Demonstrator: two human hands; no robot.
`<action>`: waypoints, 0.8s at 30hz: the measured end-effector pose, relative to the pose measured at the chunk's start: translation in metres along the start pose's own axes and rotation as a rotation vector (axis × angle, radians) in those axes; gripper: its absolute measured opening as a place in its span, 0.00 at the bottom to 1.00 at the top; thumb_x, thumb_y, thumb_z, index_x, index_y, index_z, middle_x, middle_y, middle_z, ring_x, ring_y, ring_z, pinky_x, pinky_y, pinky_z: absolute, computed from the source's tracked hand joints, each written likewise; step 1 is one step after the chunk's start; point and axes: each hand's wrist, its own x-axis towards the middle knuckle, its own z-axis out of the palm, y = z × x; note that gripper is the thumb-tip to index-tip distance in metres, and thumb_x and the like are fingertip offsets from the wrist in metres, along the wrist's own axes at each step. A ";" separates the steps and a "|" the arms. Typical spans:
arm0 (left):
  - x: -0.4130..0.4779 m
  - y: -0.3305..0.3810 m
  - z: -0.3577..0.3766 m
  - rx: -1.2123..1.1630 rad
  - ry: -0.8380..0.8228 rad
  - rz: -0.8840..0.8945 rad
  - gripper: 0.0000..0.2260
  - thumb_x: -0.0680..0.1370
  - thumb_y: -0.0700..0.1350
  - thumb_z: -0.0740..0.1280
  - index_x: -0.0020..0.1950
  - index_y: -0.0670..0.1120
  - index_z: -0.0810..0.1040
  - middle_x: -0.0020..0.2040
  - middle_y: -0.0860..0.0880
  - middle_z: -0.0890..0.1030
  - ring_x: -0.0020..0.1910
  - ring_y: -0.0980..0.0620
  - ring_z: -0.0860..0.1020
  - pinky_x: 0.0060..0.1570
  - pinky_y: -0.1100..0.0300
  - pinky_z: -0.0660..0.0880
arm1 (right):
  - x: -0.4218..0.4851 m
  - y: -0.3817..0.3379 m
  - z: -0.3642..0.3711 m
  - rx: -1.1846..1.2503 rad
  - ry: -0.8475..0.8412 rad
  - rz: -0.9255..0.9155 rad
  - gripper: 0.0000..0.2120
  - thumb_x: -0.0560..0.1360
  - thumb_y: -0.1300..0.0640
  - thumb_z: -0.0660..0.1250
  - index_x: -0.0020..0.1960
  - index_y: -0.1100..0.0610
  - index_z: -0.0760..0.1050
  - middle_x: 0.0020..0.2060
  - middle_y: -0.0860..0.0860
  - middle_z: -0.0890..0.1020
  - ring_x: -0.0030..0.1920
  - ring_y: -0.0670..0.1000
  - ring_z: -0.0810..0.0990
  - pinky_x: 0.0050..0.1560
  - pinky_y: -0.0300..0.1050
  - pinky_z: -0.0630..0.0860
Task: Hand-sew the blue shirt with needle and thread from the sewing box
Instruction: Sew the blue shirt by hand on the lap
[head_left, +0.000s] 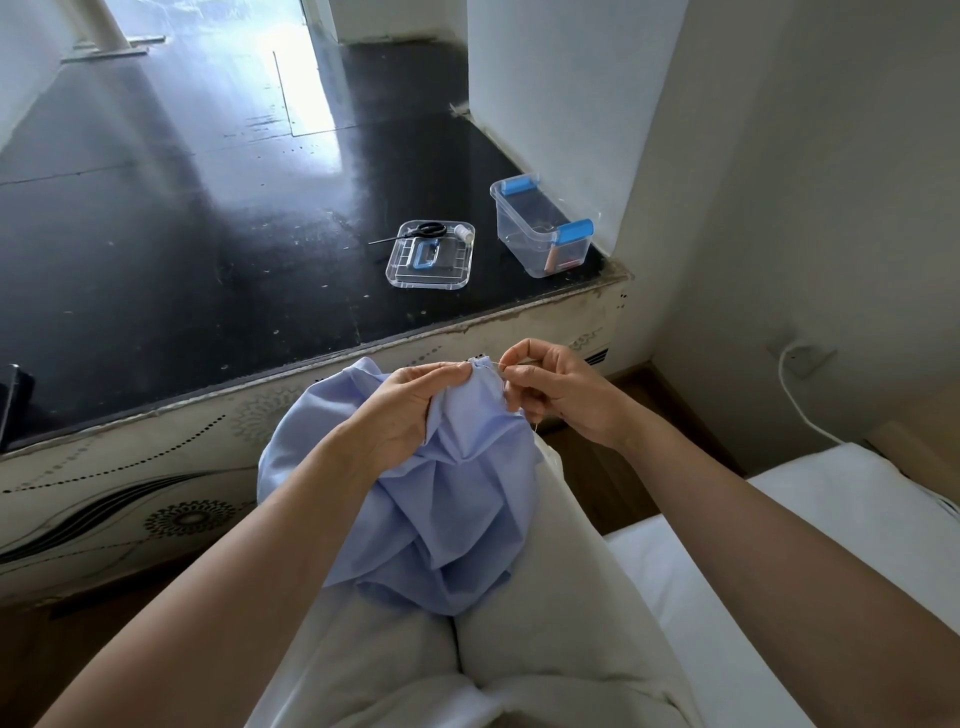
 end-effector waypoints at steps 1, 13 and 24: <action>0.002 0.000 -0.003 -0.019 -0.012 0.015 0.10 0.66 0.53 0.78 0.33 0.48 0.84 0.30 0.52 0.82 0.39 0.52 0.79 0.36 0.64 0.78 | 0.000 -0.001 -0.001 -0.032 0.013 -0.001 0.04 0.80 0.58 0.62 0.53 0.58 0.73 0.34 0.47 0.81 0.30 0.46 0.73 0.33 0.34 0.74; 0.001 0.000 0.003 0.035 -0.020 0.047 0.04 0.78 0.42 0.67 0.47 0.43 0.79 0.39 0.48 0.84 0.42 0.50 0.81 0.47 0.56 0.79 | 0.008 -0.007 0.008 -0.190 0.089 -0.144 0.04 0.79 0.59 0.65 0.52 0.60 0.75 0.34 0.45 0.81 0.33 0.44 0.79 0.38 0.34 0.77; -0.003 0.006 0.014 0.074 0.147 0.024 0.05 0.77 0.45 0.70 0.44 0.45 0.81 0.39 0.46 0.82 0.42 0.48 0.80 0.46 0.53 0.79 | 0.018 -0.004 0.006 -0.245 0.127 -0.179 0.03 0.79 0.57 0.67 0.52 0.55 0.74 0.40 0.47 0.81 0.41 0.46 0.80 0.43 0.37 0.77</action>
